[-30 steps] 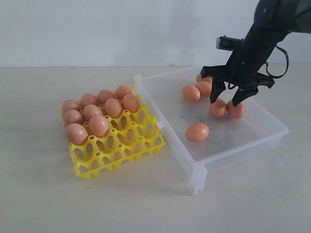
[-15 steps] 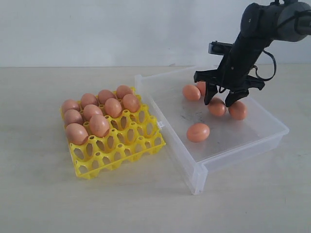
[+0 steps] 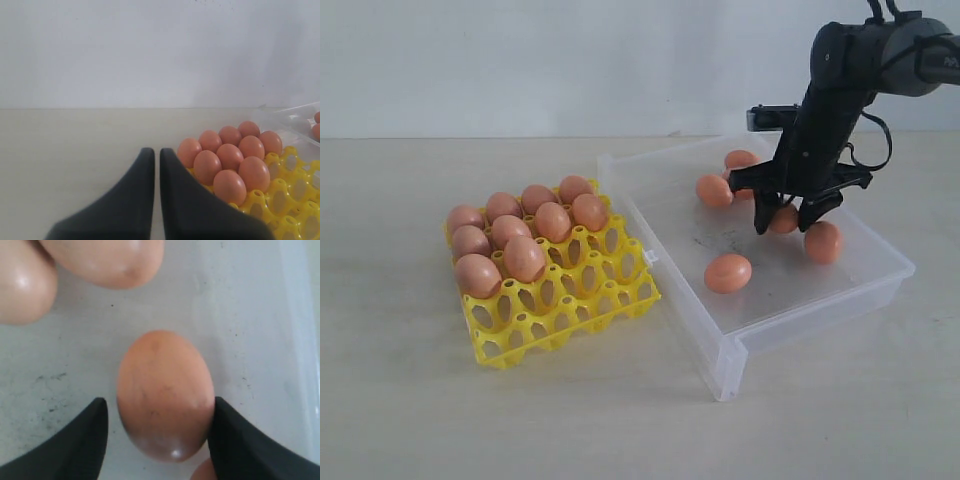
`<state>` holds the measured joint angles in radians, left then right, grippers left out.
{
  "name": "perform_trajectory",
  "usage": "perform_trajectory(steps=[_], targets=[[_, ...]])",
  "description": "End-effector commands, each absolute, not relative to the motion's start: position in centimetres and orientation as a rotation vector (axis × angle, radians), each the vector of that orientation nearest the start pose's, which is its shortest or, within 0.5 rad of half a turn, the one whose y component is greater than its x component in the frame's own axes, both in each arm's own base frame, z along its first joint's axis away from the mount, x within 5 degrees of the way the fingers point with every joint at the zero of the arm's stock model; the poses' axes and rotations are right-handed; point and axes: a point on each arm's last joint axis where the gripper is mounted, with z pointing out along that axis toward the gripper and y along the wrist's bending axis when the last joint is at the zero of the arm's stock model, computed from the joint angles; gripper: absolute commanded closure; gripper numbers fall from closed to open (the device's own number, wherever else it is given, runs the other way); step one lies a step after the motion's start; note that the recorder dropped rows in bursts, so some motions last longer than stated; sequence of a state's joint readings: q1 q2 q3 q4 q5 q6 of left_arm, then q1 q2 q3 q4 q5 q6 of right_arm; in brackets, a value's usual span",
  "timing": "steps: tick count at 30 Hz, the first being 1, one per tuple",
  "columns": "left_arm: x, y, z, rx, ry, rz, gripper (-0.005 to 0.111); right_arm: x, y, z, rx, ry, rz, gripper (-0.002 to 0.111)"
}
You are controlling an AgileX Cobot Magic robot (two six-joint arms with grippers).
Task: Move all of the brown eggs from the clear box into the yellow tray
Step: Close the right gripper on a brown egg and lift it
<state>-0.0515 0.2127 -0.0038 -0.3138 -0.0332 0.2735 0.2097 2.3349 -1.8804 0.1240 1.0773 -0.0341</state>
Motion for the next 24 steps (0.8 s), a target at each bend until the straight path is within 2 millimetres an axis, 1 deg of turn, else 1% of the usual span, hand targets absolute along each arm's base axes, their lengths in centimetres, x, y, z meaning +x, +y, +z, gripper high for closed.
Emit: perform_trajectory(steps=[1, 7, 12, 16, 19, 24], targets=[[7.5, -0.3, 20.3, 0.004, 1.657, -0.063, 0.103, 46.6, 10.8, 14.5, -0.524, 2.943, 0.122, 0.057], [7.5, -0.3, 20.3, 0.004, 1.657, -0.063, 0.103, 47.0, 11.0, 14.7, -0.728, 2.847, -0.083, 0.057], [7.5, -0.3, 20.3, 0.004, 1.657, -0.063, 0.103, 47.4, 12.1, 14.9, -0.803, 2.752, -0.109, 0.057], [7.5, -0.3, 20.3, 0.004, 1.657, -0.063, 0.103, 47.7, 12.4, 15.0, -0.780, 2.718, -0.104, 0.057], [7.5, -0.3, 20.3, 0.004, 1.657, -0.063, 0.103, 47.6, 12.3, 15.0, -0.762, 2.732, -0.102, 0.057], [7.5, -0.3, 20.3, 0.004, 1.657, -0.063, 0.103, 47.2, 12.1, 14.9, -0.794, 2.779, -0.119, 0.057]])
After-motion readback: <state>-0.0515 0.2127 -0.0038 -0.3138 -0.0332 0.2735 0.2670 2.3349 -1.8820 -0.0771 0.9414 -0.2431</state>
